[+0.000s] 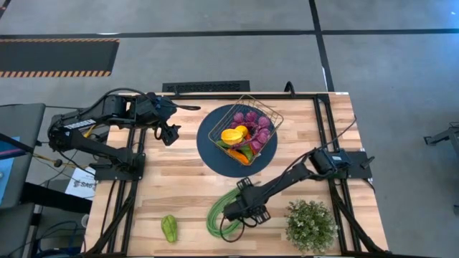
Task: Build produce basket
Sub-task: Put the string beans into the wire basket
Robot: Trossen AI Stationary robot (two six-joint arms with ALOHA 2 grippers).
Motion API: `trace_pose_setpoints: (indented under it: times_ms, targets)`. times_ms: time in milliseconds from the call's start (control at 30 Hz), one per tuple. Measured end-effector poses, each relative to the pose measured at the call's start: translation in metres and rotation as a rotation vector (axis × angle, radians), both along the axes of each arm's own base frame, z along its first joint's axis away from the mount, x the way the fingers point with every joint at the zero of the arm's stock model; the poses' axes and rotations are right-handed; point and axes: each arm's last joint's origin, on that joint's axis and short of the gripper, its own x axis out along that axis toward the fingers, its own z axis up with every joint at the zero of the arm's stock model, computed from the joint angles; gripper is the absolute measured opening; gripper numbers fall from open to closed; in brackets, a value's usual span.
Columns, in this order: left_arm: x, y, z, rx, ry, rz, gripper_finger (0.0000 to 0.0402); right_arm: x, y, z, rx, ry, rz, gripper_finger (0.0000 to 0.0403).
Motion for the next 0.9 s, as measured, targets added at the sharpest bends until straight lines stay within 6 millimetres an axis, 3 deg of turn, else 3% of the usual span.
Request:
trace_pose_setpoints:
  times_ms: [900]
  targets:
    - [0.0,0.0,0.0,-0.008,-0.008,0.015,0.0322,0.015,-0.001,0.003,-0.152,-0.248,-0.122,0.021]
